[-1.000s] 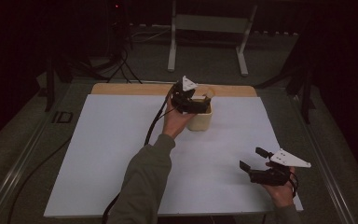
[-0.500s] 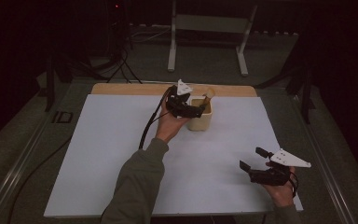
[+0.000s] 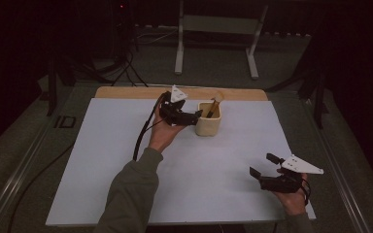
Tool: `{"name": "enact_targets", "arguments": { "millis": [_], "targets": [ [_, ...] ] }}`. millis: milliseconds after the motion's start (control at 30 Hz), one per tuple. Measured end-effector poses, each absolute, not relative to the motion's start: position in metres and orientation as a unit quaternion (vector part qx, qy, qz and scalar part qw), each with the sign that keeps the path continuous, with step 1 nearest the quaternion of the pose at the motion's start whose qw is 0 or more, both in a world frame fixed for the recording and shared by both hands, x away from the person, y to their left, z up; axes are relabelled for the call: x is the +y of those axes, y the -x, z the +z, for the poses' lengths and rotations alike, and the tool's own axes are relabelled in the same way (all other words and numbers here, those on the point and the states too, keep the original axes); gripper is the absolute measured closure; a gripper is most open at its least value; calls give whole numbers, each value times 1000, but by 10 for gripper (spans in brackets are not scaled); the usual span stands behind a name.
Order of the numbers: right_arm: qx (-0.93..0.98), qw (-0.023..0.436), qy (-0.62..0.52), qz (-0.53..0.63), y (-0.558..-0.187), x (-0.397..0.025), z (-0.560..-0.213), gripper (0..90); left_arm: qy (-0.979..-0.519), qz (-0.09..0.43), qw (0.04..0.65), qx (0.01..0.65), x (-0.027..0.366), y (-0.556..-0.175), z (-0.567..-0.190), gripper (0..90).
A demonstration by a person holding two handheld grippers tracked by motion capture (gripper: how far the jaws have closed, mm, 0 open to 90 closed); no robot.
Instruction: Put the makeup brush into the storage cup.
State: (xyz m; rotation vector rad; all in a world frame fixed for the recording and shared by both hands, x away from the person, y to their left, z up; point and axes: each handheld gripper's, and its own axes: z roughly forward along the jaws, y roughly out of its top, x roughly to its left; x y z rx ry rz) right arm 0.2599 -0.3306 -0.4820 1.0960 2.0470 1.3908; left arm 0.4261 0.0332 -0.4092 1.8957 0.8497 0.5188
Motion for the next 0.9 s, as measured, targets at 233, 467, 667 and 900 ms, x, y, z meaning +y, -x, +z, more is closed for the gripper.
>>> {"name": "enact_targets", "arguments": {
  "millis": [233,467,667,900],
  "targets": [
    [738,216,-396,501,-260,-331,-482,102,-775,213,481,351,45,-419,-411,105],
    [738,217,-396,501,-260,-331,-482,101,-775,216,480,351,53,-411,-410,104],
    [739,216,-396,500,-260,-330,-482,102,-777,217,477,349,61,-405,-410,104],
    [739,217,-396,500,-261,-330,-482,102,-776,221,474,353,71,-397,-412,103]
  ]
}}
